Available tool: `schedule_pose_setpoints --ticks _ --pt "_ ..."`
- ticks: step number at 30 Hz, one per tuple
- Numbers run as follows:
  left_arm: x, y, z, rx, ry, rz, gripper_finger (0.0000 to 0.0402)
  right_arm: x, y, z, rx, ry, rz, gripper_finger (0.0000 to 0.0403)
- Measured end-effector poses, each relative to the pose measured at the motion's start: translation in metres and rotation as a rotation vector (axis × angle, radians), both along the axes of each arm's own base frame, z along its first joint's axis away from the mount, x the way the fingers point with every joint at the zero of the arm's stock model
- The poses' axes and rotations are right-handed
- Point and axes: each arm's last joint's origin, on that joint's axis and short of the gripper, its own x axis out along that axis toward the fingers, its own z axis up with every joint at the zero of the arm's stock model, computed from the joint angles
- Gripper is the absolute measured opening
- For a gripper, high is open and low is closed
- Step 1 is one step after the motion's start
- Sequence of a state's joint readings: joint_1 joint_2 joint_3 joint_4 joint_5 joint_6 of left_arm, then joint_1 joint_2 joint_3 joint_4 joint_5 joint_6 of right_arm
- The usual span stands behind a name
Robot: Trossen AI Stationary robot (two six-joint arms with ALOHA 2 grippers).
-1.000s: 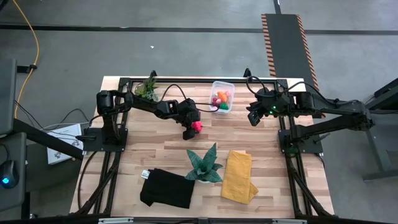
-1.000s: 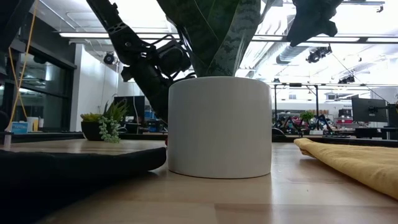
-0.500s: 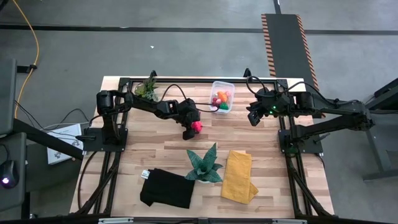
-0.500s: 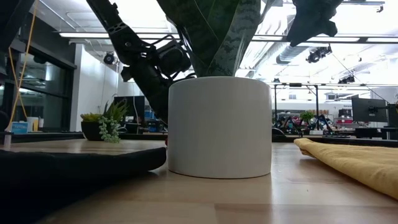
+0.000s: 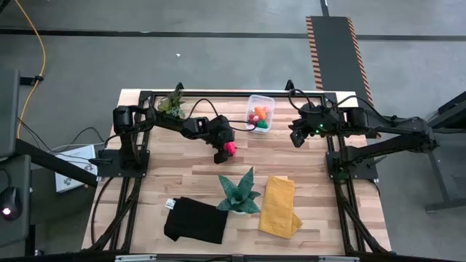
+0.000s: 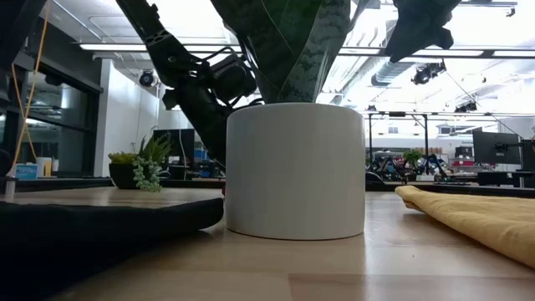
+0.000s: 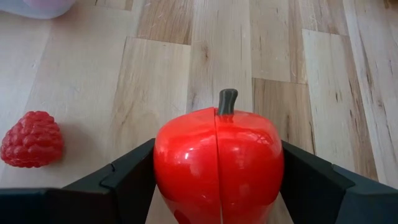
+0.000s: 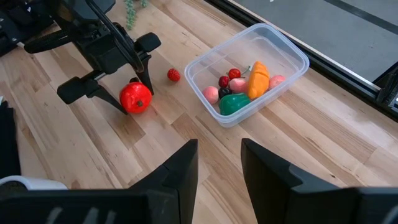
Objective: Pick and placing Produce into tupperware
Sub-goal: Put the apple into the transparent container
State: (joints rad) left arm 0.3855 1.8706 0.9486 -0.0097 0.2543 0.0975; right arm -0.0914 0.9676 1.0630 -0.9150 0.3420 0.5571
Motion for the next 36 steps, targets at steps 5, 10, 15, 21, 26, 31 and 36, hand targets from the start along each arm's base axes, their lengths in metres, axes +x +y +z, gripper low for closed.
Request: schedule_pose_setpoints --ticks 5,10,15,21,26,31,36 --pt "0.0000 0.0000 0.0000 0.000 0.000 0.000 0.0279 0.0000 0.0000 0.0000 0.000 0.000 0.000 0.0113" --pt "0.0001 -0.0001 0.0001 0.000 0.000 -0.001 0.0278 0.0000 0.0000 0.0000 0.000 0.000 0.000 0.0113" --pt "0.0000 -0.0001 0.0000 0.000 0.000 -0.001 0.0275 0.0000 0.0000 0.0000 0.000 0.000 0.000 0.0113" --pt "0.0001 -0.0001 0.0001 0.001 0.000 -0.001 0.0276 -0.0001 -0.0001 0.0001 0.000 0.000 0.000 0.0113" --pt "0.0001 -0.0001 0.0000 0.001 0.000 -0.001 0.0272 0.0000 0.0000 0.0000 0.000 0.000 0.000 0.0113" --pt "0.0001 0.0000 0.0001 0.000 0.000 0.000 0.0274 -0.0001 0.0000 0.0000 0.000 0.000 0.000 0.0113" --pt "0.0001 0.0000 0.0001 -0.001 -0.001 0.000 0.0269 -0.0001 -0.0001 0.0000 0.000 0.000 0.000 0.0113"
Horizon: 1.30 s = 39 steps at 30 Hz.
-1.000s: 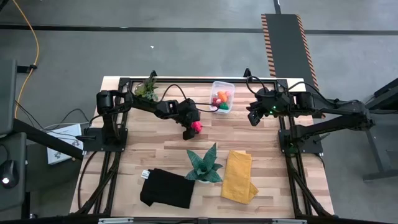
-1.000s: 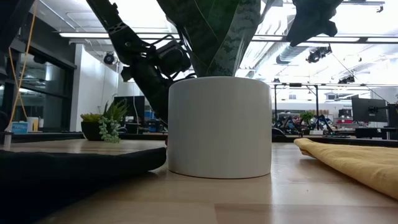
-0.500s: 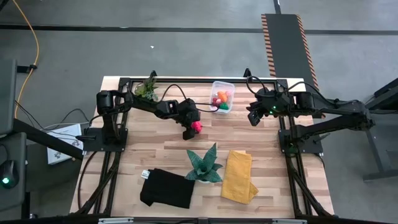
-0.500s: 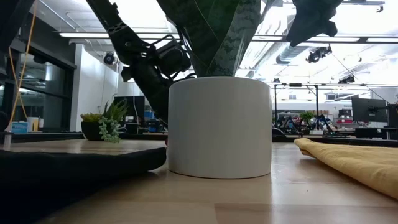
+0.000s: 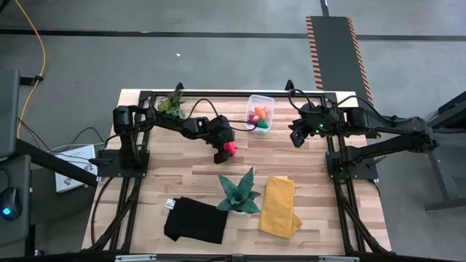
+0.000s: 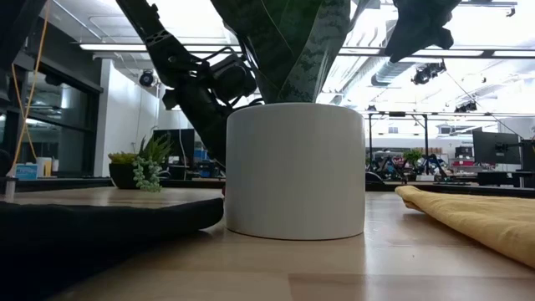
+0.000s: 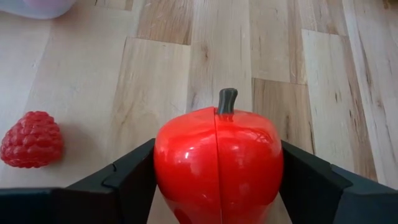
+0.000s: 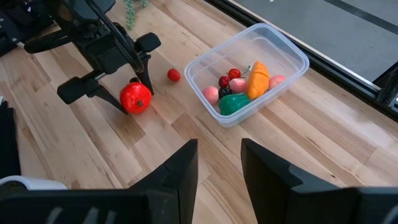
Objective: Pick and placing Produce into tupperware
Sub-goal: Put the apple into the transparent container
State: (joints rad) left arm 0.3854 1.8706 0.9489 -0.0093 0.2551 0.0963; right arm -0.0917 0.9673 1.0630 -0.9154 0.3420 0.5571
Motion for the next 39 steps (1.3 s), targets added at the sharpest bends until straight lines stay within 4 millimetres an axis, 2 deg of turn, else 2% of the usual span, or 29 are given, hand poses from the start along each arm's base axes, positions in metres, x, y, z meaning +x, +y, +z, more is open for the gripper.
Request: schedule_pose_setpoints --ticks 4,9,29,39 --pt "0.000 -0.001 0.001 -0.010 -0.007 -0.009 0.0268 0.000 0.000 0.000 0.000 0.000 0.000 0.0113" --pt "-0.001 -0.001 0.016 0.002 -0.046 -0.004 0.0271 0.000 0.000 0.000 0.000 0.000 0.000 0.0113" --pt "-0.016 -0.005 0.085 0.121 -0.212 0.042 0.0274 0.002 0.000 0.002 -0.017 -0.018 0.016 0.0113" --pt "-0.002 0.003 0.133 0.247 -0.281 0.048 0.0275 0.004 0.000 0.004 -0.031 -0.044 0.028 0.0113"
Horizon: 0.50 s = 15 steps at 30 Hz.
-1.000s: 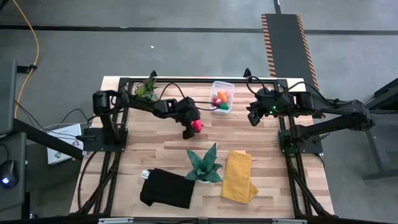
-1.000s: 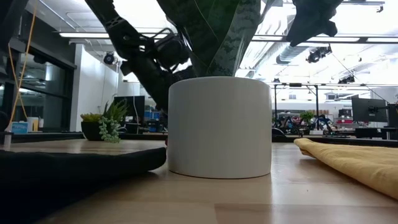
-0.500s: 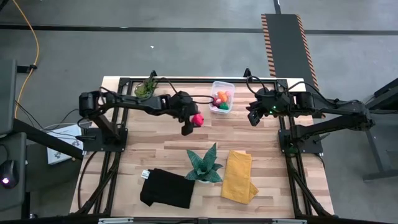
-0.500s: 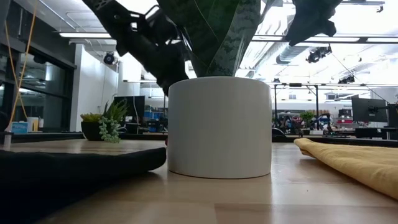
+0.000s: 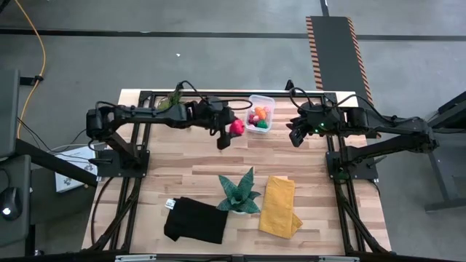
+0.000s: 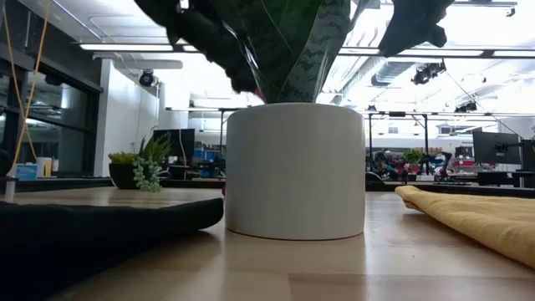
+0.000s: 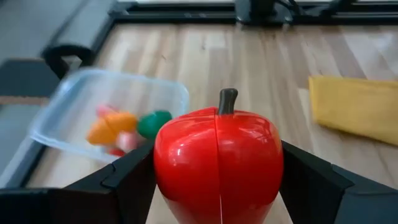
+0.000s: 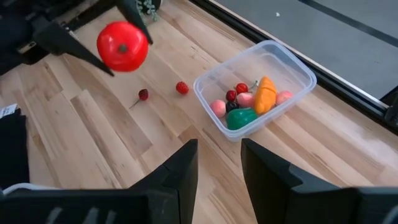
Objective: Pick and placing Produce into tupperware
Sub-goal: Put the apple into the transparent container
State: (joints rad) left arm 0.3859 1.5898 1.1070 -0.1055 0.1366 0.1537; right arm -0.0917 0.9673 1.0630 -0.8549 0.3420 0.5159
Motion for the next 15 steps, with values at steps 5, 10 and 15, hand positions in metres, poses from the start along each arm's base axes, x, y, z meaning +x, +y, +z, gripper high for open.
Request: schedule_pose_setpoints --ticks 5,10,15 --pt "0.003 0.008 0.023 0.060 -0.006 0.037 0.0275 0.000 0.000 0.000 -0.001 -0.002 0.001 0.0113" --pt "0.000 0.022 0.039 0.067 -0.012 0.079 0.0275 0.000 0.000 0.000 -0.002 -0.003 0.002 0.0113" --pt "-0.007 0.039 0.049 0.062 -0.042 0.119 0.0275 0.000 0.000 0.001 -0.013 0.000 0.013 0.0113"
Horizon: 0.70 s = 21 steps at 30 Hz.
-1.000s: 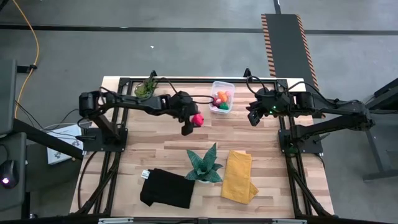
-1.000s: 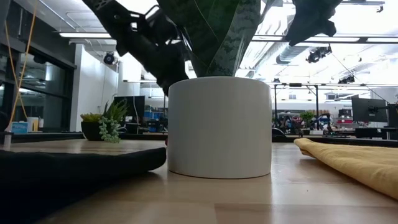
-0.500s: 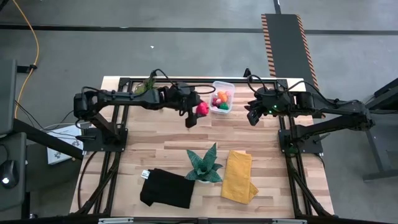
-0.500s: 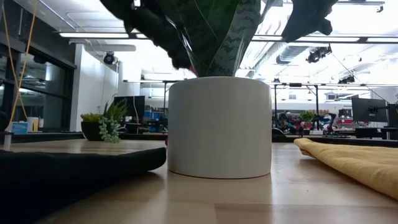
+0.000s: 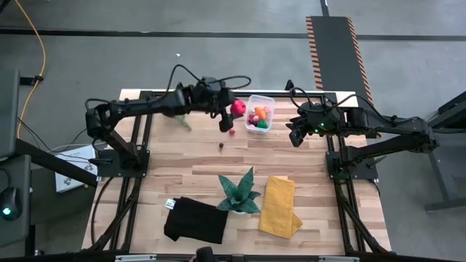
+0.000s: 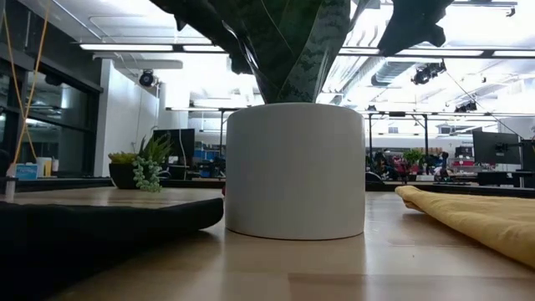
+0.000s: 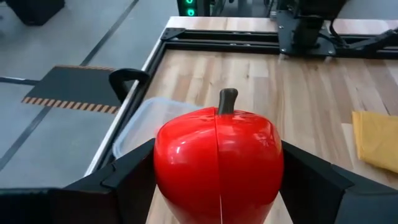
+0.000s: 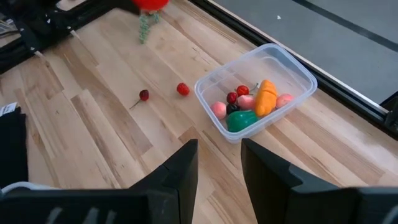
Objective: Pick and placing Produce into tupperware
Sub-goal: Put the apple into the transparent container
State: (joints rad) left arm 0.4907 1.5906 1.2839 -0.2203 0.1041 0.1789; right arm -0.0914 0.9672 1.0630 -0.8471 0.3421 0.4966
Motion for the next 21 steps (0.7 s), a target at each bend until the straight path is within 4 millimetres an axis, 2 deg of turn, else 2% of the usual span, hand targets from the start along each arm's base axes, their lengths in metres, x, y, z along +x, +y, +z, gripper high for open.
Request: schedule_pose_setpoints --ticks 9,21 --pt "-0.010 0.017 0.000 -0.031 -0.016 0.003 0.0275 0.001 -0.001 0.001 -0.016 -0.011 -0.009 0.0113" --pt "0.000 0.025 -0.006 0.000 -0.066 -0.040 0.0275 0.003 -0.001 0.004 -0.028 -0.053 -0.014 0.0113"
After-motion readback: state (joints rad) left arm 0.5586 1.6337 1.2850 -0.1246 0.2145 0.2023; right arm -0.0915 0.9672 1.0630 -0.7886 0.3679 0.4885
